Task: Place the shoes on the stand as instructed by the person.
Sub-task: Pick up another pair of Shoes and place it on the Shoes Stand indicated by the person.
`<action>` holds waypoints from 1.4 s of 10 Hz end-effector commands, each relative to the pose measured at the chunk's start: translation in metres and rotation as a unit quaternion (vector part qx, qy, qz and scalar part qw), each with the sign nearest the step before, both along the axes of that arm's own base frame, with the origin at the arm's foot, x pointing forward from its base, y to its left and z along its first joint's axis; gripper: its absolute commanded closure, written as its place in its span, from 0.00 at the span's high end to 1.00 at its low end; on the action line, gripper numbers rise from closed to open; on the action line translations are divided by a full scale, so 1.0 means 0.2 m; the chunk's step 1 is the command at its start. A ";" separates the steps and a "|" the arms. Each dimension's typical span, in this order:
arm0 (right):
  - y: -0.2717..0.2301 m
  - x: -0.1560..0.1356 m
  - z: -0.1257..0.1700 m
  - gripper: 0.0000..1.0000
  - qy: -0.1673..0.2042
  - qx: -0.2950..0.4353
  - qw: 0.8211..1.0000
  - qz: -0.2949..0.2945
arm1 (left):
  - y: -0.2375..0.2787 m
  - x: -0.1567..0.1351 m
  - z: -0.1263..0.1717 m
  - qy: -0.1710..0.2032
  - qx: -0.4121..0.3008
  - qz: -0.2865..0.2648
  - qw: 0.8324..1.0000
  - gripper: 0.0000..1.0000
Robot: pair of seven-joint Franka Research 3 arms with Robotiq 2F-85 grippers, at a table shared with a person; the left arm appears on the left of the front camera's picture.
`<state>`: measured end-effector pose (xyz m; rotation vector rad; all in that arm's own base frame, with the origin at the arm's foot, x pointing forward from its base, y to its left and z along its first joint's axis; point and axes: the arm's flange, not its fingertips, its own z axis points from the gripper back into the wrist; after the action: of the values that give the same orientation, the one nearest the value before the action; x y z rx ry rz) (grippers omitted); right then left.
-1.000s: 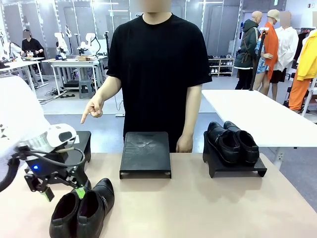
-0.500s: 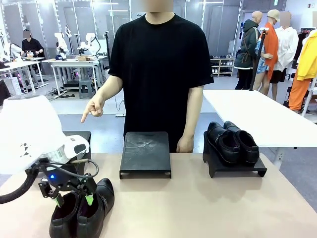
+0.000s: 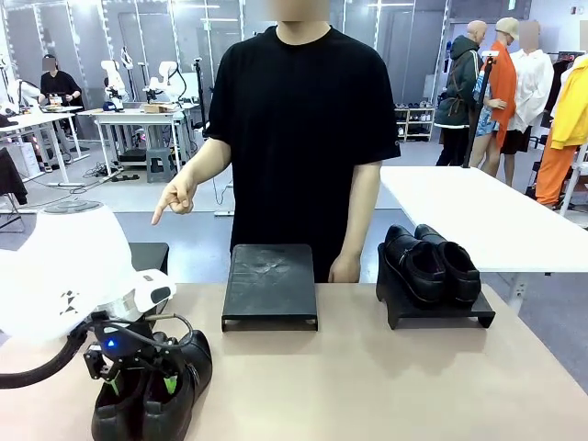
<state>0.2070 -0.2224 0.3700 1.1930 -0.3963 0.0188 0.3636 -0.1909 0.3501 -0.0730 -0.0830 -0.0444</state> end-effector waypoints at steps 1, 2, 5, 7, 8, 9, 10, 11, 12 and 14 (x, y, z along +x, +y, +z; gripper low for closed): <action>0.01 0.00 0.03 0.98 0.000 0.006 1.000 -0.007 | 0.13 -0.29 -0.16 -0.020 0.017 -0.004 1.000 0.40; 0.01 0.00 0.03 0.98 0.000 0.006 1.000 -0.007 | 0.12 -0.29 -0.17 -0.021 0.016 0.002 1.000 0.08; 0.01 0.00 0.03 0.98 0.000 0.006 1.000 -0.007 | 0.12 -0.32 -0.17 -0.014 0.021 0.007 1.000 0.00; 0.01 0.00 0.03 0.98 0.000 0.006 1.000 -0.007 | 0.11 -0.33 -0.15 -0.005 0.020 0.014 1.000 0.00; 0.01 0.00 0.03 0.98 0.000 0.006 1.000 -0.007 | 0.10 -0.33 -0.13 -0.018 0.028 0.014 0.999 0.00; 0.01 0.00 0.03 0.98 0.000 0.006 1.000 -0.007 | 0.10 -0.33 -0.10 -0.028 0.029 0.013 0.999 0.00; 0.01 0.00 0.03 0.98 0.000 0.006 1.000 -0.007 | 0.10 -0.33 -0.06 -0.037 0.029 0.016 0.999 0.00; 0.01 0.00 0.03 0.98 0.000 0.006 1.000 -0.007 | 0.10 -0.33 0.03 -0.039 0.039 0.019 0.998 0.00; 0.01 0.00 0.03 0.98 0.000 0.006 1.000 -0.007 | 0.12 -0.32 0.19 -0.035 0.048 0.014 0.998 0.00; 0.01 0.00 0.03 0.98 0.000 0.006 1.000 -0.007 | 0.21 -0.34 0.51 -0.061 0.036 -0.019 0.997 0.00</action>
<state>0.2070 -0.2224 0.3699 1.1932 -0.3960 0.0187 0.3333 -0.1787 0.4269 -0.0020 -0.1582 -0.0417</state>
